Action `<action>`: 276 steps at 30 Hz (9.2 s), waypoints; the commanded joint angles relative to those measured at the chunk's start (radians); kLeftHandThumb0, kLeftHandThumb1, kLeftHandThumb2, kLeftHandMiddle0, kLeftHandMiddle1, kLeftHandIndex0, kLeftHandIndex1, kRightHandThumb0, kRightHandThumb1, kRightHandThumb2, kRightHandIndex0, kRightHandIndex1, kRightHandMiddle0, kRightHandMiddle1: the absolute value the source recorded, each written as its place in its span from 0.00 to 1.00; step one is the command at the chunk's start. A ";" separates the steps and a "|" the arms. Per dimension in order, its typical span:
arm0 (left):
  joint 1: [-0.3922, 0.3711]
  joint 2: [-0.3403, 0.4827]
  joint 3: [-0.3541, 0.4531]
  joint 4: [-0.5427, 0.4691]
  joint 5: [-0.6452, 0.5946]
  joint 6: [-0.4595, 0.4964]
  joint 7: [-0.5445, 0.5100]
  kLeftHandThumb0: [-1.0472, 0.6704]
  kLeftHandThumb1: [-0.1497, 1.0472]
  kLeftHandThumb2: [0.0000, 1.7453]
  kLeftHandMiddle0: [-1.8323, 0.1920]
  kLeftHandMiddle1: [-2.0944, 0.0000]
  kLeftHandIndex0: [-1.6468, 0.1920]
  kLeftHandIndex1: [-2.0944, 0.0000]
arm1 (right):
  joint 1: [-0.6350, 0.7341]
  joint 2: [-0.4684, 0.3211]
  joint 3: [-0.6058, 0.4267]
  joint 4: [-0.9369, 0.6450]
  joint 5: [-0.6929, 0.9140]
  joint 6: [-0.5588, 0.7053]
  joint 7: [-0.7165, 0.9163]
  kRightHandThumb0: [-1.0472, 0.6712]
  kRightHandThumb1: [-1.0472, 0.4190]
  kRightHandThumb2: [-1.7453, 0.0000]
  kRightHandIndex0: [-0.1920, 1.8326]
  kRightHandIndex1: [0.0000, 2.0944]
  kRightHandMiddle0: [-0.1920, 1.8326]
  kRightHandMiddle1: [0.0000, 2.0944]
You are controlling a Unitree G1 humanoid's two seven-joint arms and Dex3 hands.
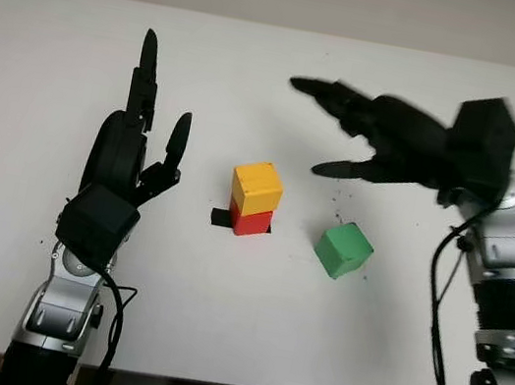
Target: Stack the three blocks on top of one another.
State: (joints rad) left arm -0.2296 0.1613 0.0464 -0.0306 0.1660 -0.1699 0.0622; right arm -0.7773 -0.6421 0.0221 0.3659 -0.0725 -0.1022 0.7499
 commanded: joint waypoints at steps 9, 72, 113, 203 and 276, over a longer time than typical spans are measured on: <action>0.001 0.012 0.009 -0.004 -0.025 -0.001 -0.028 0.16 1.00 0.40 0.98 0.98 1.00 0.98 | 0.168 -0.243 -0.050 -0.278 -0.073 -0.049 0.041 0.25 0.15 0.97 0.10 0.03 0.24 0.08; -0.001 0.020 0.010 -0.019 -0.044 0.013 -0.059 0.17 1.00 0.39 1.00 0.97 1.00 1.00 | 0.363 -0.197 0.131 -0.142 -0.454 -0.496 -0.388 0.31 0.10 0.97 0.18 0.03 0.23 0.50; -0.006 0.022 0.010 -0.027 -0.049 0.035 -0.068 0.16 1.00 0.39 1.00 0.98 1.00 1.00 | -0.178 -0.087 0.122 -0.015 -0.088 -0.060 0.038 0.34 0.07 0.97 0.27 0.04 0.32 0.59; 0.023 -0.010 0.010 -0.033 -0.008 0.020 0.001 0.15 1.00 0.40 0.99 0.97 1.00 0.98 | -0.219 0.151 0.271 -0.028 -0.238 0.083 0.046 0.32 0.06 0.97 0.29 0.03 0.26 0.72; 0.008 -0.012 -0.003 0.000 -0.022 -0.021 -0.015 0.17 1.00 0.41 1.00 0.98 1.00 1.00 | -0.229 0.110 0.262 -0.039 -0.160 0.120 0.243 0.05 0.13 0.97 0.00 0.00 0.00 0.04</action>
State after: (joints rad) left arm -0.2155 0.1506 0.0476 -0.0173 0.1456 -0.1909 0.0521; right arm -0.9781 -0.5147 0.2969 0.3357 -0.2436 0.0285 0.9823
